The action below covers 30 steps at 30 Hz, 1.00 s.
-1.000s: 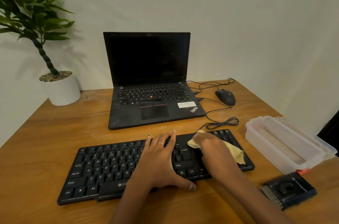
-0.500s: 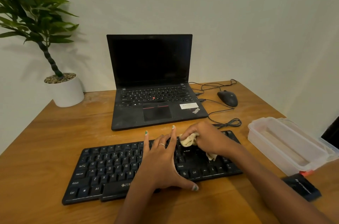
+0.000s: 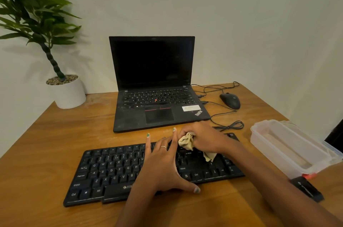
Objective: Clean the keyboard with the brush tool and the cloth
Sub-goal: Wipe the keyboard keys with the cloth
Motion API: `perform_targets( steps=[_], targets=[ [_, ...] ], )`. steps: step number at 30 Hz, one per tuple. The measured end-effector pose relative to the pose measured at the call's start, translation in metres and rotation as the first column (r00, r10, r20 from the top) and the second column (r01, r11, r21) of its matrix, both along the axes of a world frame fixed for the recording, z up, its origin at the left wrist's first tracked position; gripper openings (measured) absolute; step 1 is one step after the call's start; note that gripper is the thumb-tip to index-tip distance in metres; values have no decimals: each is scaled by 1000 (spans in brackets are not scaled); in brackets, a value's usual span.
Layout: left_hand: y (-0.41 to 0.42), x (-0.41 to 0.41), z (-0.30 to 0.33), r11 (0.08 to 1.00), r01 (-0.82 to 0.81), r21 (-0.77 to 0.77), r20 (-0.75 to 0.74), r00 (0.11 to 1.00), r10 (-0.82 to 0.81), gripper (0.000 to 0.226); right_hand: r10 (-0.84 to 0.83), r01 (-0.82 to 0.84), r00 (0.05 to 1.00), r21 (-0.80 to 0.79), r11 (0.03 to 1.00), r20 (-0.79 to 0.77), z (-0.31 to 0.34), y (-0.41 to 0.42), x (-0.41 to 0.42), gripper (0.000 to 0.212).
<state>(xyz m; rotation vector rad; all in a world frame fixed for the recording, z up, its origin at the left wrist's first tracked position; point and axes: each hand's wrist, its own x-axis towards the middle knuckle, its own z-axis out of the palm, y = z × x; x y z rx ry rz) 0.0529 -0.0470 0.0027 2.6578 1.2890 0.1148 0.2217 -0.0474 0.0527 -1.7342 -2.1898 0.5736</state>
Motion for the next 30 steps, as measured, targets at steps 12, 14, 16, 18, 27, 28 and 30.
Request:
perform_targets(
  steps=[12, 14, 16, 18, 27, 28, 30],
  targets=[
    [0, 0, -1, 1000, -3, -16, -13, 1000, 3, 149, -229, 216, 927, 78, 973, 296, -9, -27, 23, 48],
    [1, 0, -2, 1000, -7, -11, -18, 1000, 7, 149, -148, 117, 961, 141, 983, 235, -20, -34, 4, 59],
    [1, 0, -2, 1000, -9, -8, -27, 1000, 9, 149, -87, 56, 979, 165, 985, 185, -24, -40, 0, 63],
    [2, 0, -2, 1000, -12, -15, -30, 999, 11, 149, -148, 127, 983, 174, 976, 110, -24, -41, 16, 62],
    [2, 1, 0, 1000, -9, -21, -34, 999, 8, 146, -264, 238, 889, 115, 964, 375, -19, -26, 25, 50],
    [1, 1, 0, 1000, -9, -25, -35, 999, 8, 146, -273, 282, 870, 39, 959, 410, -16, -21, 23, 50],
    [1, 1, 0, 1000, -10, -29, -29, 1000, 9, 146, -334, 355, 840, 33, 934, 427, -9, -25, 28, 39]
  ],
)
